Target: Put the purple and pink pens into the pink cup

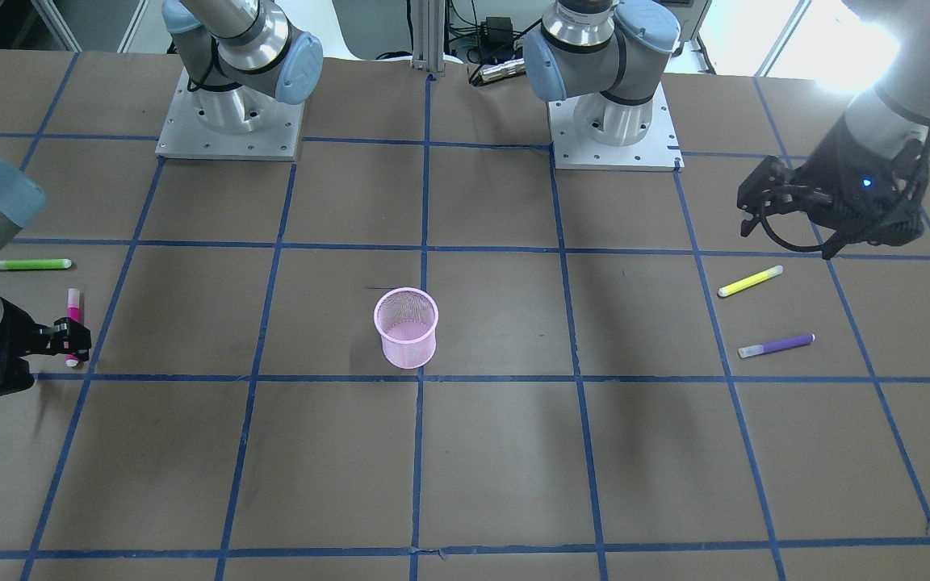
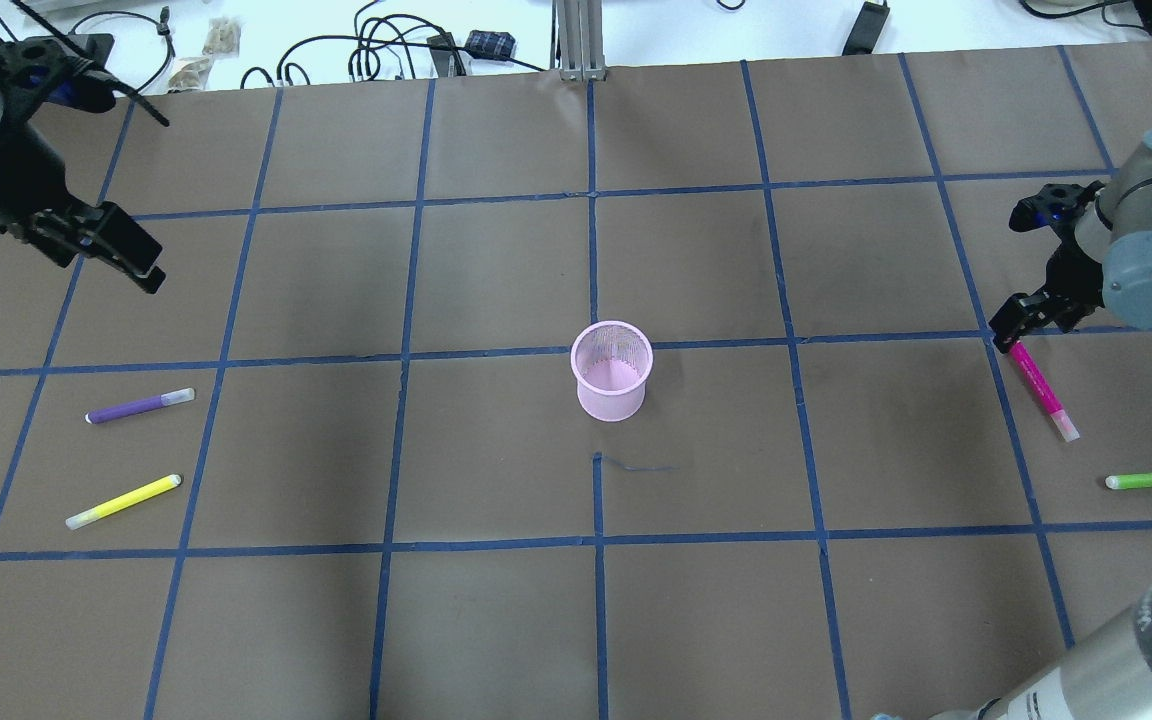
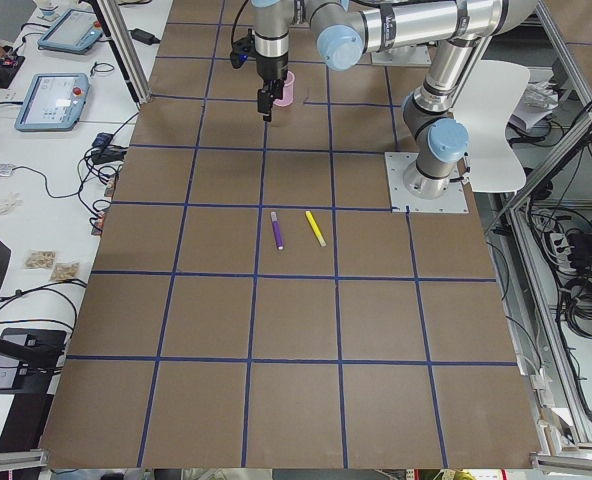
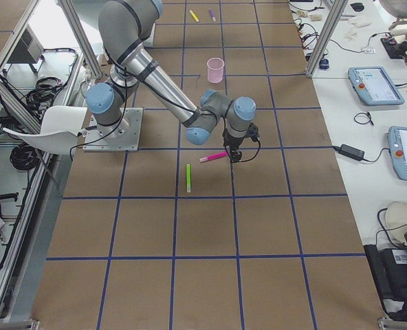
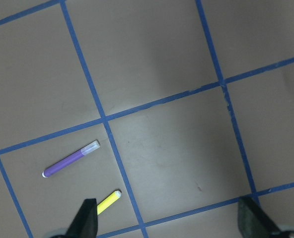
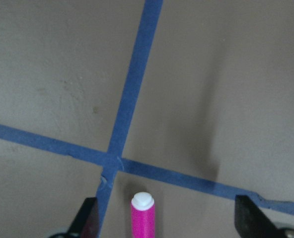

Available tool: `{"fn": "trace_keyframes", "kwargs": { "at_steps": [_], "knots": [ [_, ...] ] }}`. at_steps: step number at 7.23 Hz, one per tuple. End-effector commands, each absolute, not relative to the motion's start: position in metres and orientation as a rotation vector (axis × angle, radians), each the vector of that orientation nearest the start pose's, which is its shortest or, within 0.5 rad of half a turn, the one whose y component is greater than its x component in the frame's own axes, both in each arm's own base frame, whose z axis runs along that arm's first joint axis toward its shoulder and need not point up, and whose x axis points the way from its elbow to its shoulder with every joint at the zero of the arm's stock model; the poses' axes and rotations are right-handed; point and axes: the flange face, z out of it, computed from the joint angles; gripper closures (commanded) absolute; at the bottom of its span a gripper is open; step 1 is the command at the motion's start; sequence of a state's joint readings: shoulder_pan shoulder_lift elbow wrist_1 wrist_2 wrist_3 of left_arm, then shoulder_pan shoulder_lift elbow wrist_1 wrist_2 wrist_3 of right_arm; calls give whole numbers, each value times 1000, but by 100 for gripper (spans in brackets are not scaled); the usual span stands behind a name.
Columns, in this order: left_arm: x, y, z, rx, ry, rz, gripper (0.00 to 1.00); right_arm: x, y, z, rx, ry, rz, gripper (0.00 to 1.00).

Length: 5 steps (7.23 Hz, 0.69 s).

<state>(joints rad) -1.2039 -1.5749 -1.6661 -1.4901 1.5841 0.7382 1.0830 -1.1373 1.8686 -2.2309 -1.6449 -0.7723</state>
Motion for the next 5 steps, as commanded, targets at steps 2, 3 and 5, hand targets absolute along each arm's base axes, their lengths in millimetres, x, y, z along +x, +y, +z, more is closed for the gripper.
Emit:
{"fn": "trace_keyframes", "kwargs": {
  "at_steps": [2, 3, 5],
  "knots": [
    [128, -503, 410, 878, 3099, 73, 0, -152, -553, 178, -451, 3128, 197, 48],
    [142, -506, 399, 933, 3095, 80, 0, -152, -553, 177, -444, 3131, 195, 52],
    [173, -510, 376, 1157, 3045, 85, 0, -152, -553, 178, -439, 3133, 193, 76]
  ]
}}
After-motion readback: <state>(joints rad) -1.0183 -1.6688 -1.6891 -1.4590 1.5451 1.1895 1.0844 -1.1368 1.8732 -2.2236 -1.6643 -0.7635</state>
